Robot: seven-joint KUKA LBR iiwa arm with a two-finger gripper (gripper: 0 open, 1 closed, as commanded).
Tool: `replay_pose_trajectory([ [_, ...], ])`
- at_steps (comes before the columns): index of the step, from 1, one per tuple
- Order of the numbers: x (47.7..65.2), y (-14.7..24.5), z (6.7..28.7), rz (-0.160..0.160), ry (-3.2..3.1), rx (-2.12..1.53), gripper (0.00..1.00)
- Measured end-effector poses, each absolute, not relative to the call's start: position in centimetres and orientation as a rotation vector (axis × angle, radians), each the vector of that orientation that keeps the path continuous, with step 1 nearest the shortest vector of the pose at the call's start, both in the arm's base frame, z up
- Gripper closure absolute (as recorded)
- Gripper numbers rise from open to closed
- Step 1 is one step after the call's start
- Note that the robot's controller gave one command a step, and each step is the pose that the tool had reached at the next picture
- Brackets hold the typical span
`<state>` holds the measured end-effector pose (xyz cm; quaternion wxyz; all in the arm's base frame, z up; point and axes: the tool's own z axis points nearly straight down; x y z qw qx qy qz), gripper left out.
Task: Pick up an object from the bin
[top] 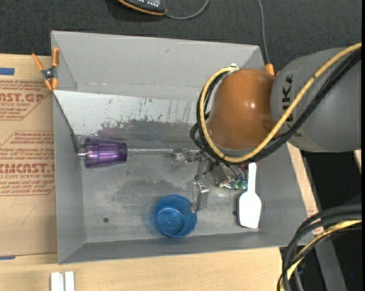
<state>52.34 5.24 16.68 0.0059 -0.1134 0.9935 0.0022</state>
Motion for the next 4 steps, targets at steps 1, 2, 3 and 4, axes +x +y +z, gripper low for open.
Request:
replay_pose_trajectory([
  [1,50.9,3.7,11.7,0.004,3.023,-0.808,0.00],
  [2,51.3,6.6,10.7,0.006,2.985,-0.943,0.00],
  [3,49.3,-0.2,7.1,0.000,2.924,-1.104,1.00],
  [4,49.3,-0.2,7.1,0.000,2.924,-1.104,1.00],
])
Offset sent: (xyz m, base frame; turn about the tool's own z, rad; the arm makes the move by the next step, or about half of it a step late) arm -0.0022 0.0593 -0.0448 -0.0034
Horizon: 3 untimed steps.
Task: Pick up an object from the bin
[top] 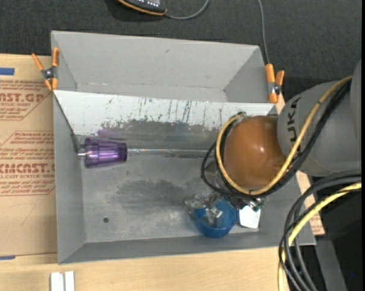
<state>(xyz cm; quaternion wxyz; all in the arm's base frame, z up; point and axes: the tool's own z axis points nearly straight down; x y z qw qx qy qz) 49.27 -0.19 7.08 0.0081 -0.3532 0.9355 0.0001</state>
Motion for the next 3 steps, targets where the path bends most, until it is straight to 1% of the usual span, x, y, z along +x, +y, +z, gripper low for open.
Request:
replay_pose_trajectory([
  [1,51.2,3.7,9.3,0.001,2.863,-1.251,1.00],
  [2,48.9,-2.9,7.7,0.002,2.934,-1.064,1.00],
  [3,48.7,-3.7,7.6,-0.001,2.937,-1.058,1.00],
])
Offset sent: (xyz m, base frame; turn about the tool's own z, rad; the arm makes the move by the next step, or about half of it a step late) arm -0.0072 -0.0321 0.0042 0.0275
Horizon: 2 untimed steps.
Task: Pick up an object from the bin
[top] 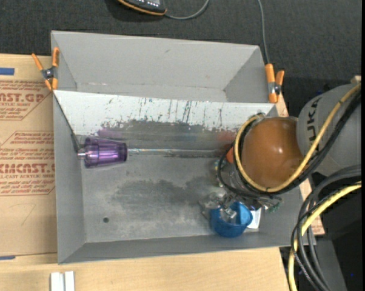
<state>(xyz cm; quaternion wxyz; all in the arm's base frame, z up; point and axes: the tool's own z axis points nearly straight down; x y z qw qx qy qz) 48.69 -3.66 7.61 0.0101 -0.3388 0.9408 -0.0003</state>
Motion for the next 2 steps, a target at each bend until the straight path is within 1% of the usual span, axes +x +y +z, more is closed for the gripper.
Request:
replay_pose_trajectory([
  [1,51.9,-5.7,9.8,0.003,2.823,-1.328,1.00],
  [2,49.0,-4.5,15.6,0.004,2.935,-1.078,1.00],
])
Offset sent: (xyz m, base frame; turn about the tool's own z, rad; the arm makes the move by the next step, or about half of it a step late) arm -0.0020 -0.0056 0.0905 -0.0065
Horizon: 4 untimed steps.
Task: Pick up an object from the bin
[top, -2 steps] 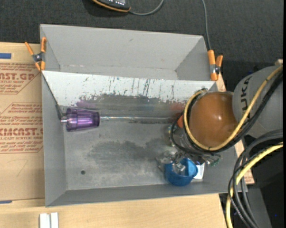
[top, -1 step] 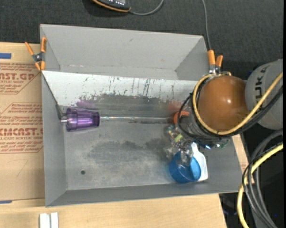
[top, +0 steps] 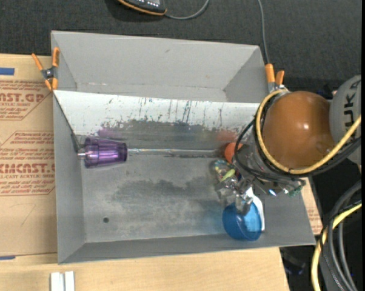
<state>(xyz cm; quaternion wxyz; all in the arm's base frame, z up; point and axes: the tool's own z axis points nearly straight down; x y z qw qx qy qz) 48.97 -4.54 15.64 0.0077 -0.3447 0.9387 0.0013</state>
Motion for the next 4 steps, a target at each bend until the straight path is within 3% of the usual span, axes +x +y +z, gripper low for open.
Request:
replay_pose_trajectory([
  [1,49.9,-6.2,13.3,-0.001,2.853,-1.259,1.00],
  [2,49.3,-7.4,14.4,0.003,2.642,-1.668,1.00],
  [3,49.5,-7.9,15.3,-0.001,2.576,-1.764,1.00],
  [4,49.1,-9.4,8.6,-0.002,2.472,-1.903,1.00],
])
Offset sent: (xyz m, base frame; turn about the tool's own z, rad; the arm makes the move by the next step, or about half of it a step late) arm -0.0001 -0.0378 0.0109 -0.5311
